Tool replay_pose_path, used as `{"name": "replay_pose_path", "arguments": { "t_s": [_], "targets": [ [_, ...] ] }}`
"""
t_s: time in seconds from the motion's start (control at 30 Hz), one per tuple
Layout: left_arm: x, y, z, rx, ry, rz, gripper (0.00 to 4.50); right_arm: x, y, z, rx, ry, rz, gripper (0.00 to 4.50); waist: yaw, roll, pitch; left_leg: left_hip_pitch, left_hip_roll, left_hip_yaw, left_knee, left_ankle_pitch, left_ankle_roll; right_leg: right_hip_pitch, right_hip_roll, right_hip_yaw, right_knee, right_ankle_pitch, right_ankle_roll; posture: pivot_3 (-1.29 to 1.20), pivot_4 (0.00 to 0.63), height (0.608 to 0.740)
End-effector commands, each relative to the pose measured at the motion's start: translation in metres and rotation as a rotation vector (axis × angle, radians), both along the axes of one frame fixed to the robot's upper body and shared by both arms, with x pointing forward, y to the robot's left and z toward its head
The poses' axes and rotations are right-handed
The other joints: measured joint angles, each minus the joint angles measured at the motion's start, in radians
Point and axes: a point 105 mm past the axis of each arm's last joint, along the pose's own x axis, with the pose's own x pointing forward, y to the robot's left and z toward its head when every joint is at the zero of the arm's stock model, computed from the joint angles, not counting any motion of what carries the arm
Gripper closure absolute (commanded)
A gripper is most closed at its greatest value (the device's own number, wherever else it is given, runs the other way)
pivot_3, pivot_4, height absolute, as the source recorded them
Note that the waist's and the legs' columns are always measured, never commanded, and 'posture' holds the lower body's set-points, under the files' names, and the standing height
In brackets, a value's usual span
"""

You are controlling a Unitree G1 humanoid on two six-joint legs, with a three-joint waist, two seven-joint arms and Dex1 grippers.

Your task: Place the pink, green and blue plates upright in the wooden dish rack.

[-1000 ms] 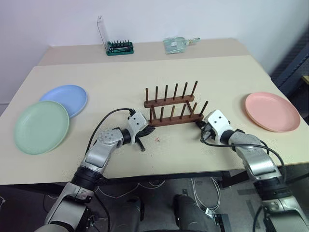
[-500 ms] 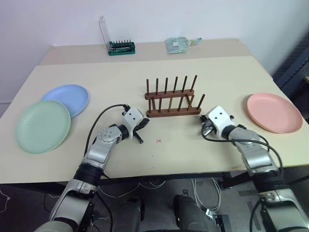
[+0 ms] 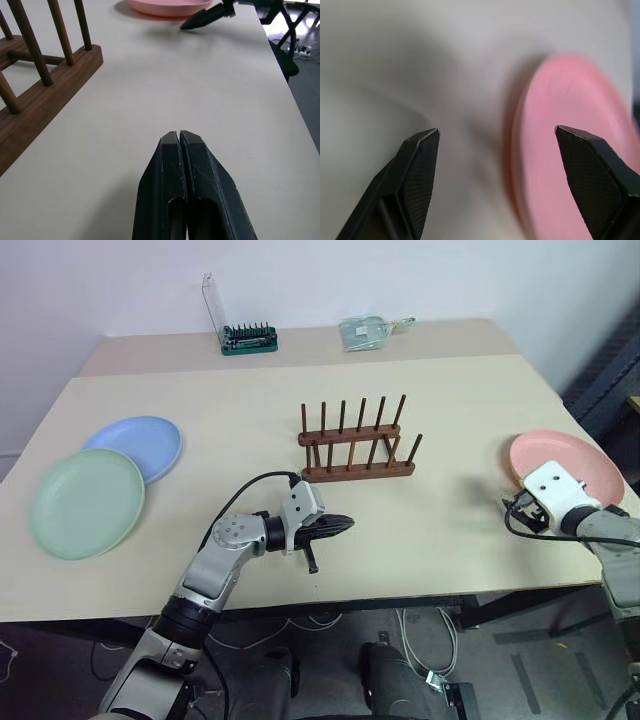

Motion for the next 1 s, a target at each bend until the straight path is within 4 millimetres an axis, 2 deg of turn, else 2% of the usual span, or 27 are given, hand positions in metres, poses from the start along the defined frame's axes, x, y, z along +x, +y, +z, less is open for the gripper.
{"name": "replay_pose_path", "arguments": {
  "t_s": [0.03,0.1,0.23,0.27,0.33,0.4,0.53,0.63,0.7,0.73,0.83,0.9,1.0],
  "targets": [
    [0.001,-0.001,0.012,-0.019,-0.047,-0.007,4.50,0.002,-0.011,-0.004,-0.051,0.007,-0.035,1.30,0.000,0.000,0.000,0.000,0.000,0.000,0.000,0.000,0.000,0.000,0.000,0.000,0.000,0.000,0.000,0.00,0.150,0.740],
    [0.002,0.000,0.012,-0.023,-0.043,0.008,4.50,0.005,-0.011,-0.004,-0.051,-0.002,-0.043,2.11,0.001,0.000,0.000,0.000,0.000,0.000,0.000,0.000,0.000,0.000,0.000,0.000,0.000,0.000,0.000,0.00,0.150,0.740],
    [0.001,0.002,0.011,-0.027,-0.034,0.024,4.50,0.008,-0.013,-0.004,-0.081,-0.003,-0.050,4.17,0.001,0.000,0.000,0.000,0.000,0.000,0.000,0.000,0.000,0.000,0.000,0.000,0.000,0.000,0.000,0.00,0.150,0.740],
    [0.001,0.003,0.010,-0.027,-0.034,0.026,4.50,0.009,-0.012,-0.003,-0.081,-0.006,-0.051,4.44,0.001,0.000,0.000,0.000,0.000,0.000,0.000,0.000,0.000,0.000,0.000,0.000,0.000,0.000,0.000,0.00,0.150,0.740],
    [0.001,0.003,0.010,-0.025,-0.035,0.028,4.50,0.012,-0.011,0.002,-0.114,-0.024,-0.043,4.44,0.001,0.000,0.000,0.000,0.000,0.000,0.000,0.000,0.000,0.000,0.000,0.000,0.000,0.000,0.000,0.00,0.150,0.740],
    [0.001,0.003,0.010,-0.025,-0.036,0.028,4.50,0.018,-0.002,0.017,-0.160,-0.080,0.001,4.44,-0.001,0.000,0.000,0.000,0.000,0.000,0.000,0.000,0.000,0.000,0.000,0.000,0.000,0.000,0.000,0.00,0.150,0.740],
    [0.002,0.003,0.010,-0.019,-0.037,0.026,4.50,0.030,0.046,0.070,-0.113,-0.275,0.202,4.44,-0.008,0.003,0.001,0.000,0.000,0.000,-0.001,0.000,0.000,0.000,0.000,0.000,0.000,0.000,0.000,0.00,0.150,0.740],
    [0.002,0.002,0.010,-0.018,-0.040,0.023,4.50,0.028,0.092,0.123,0.149,-0.449,0.367,4.44,-0.009,0.003,0.001,0.000,0.000,0.000,-0.001,0.000,0.000,0.000,0.000,0.000,0.000,0.000,0.000,0.00,0.150,0.740],
    [0.002,0.002,0.010,-0.018,-0.040,0.023,4.50,0.024,0.107,0.141,0.262,-0.490,0.424,4.44,-0.005,0.003,0.001,0.000,0.001,-0.001,-0.001,0.000,0.000,0.000,0.001,0.000,0.000,0.000,0.000,0.00,0.150,0.740],
    [0.002,0.002,0.010,-0.019,-0.039,0.024,4.50,0.015,0.126,0.161,0.428,-0.512,0.512,4.44,0.001,0.002,0.002,0.000,0.001,-0.002,-0.001,0.000,0.000,0.000,0.001,0.000,0.000,0.000,0.000,0.00,0.150,0.740],
    [0.004,0.002,0.010,-0.022,-0.039,0.028,4.50,-0.017,0.173,0.199,0.774,-0.470,0.785,4.44,0.007,0.002,0.002,-0.003,0.000,-0.005,0.001,0.000,0.000,0.000,0.000,-0.001,-0.001,0.000,0.000,0.00,0.150,0.740],
    [0.004,0.002,0.011,-0.024,-0.042,0.029,4.50,-0.032,0.192,0.211,0.928,-0.428,0.909,4.44,0.005,0.002,0.002,-0.003,0.000,-0.005,0.000,0.000,0.000,-0.001,-0.001,-0.001,-0.001,0.000,0.000,0.00,0.150,0.740],
    [0.005,0.004,0.014,-0.043,-0.058,0.038,4.50,-0.032,0.200,0.212,1.071,-0.363,0.929,4.44,0.004,0.002,0.002,-0.003,0.000,-0.006,0.000,0.000,0.000,-0.001,-0.001,-0.002,-0.001,0.000,0.000,0.00,0.150,0.740]
  ]
}}
